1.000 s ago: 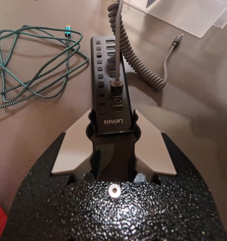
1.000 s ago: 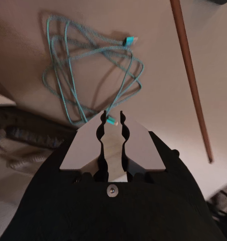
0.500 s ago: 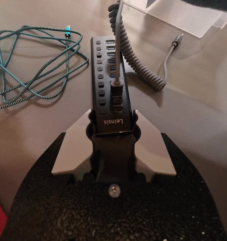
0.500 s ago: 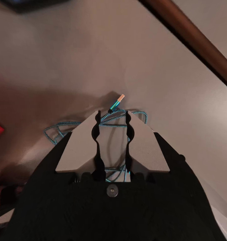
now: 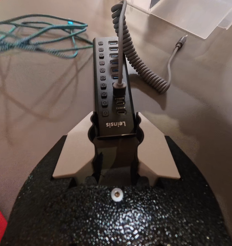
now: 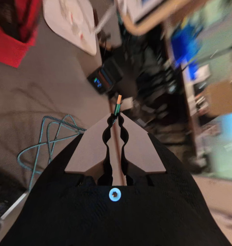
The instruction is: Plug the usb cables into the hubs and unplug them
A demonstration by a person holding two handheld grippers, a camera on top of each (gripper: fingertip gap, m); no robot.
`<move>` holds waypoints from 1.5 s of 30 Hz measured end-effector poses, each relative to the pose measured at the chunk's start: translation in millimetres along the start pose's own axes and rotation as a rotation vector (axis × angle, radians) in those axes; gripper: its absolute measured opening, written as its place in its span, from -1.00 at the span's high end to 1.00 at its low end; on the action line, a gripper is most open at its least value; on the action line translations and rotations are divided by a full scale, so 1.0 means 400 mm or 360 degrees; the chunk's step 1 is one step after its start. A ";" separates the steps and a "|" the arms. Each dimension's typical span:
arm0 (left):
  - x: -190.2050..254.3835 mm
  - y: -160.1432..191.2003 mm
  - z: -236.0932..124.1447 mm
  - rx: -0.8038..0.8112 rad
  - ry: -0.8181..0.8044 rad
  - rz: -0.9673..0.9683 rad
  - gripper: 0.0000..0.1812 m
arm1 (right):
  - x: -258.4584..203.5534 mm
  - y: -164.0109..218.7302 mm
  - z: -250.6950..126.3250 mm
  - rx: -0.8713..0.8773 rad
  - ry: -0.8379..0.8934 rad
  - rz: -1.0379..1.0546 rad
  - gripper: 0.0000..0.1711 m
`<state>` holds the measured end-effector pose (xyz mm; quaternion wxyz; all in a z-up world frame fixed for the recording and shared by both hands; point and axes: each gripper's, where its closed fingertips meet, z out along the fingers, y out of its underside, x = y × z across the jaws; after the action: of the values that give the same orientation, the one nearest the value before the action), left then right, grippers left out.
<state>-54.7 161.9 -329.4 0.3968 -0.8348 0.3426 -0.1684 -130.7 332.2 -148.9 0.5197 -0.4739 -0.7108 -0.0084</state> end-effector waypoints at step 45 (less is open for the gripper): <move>0.056 -0.176 -0.127 0.0766 -0.0018 0.0262 0.27 | -0.310 -0.011 -0.465 0.0064 0.0454 -0.0995 0.95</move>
<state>-36.2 149.9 -242.5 0.5982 -0.6866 0.3572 -0.2077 3.6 153.2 -153.8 0.5955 -0.2169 -0.7418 -0.2193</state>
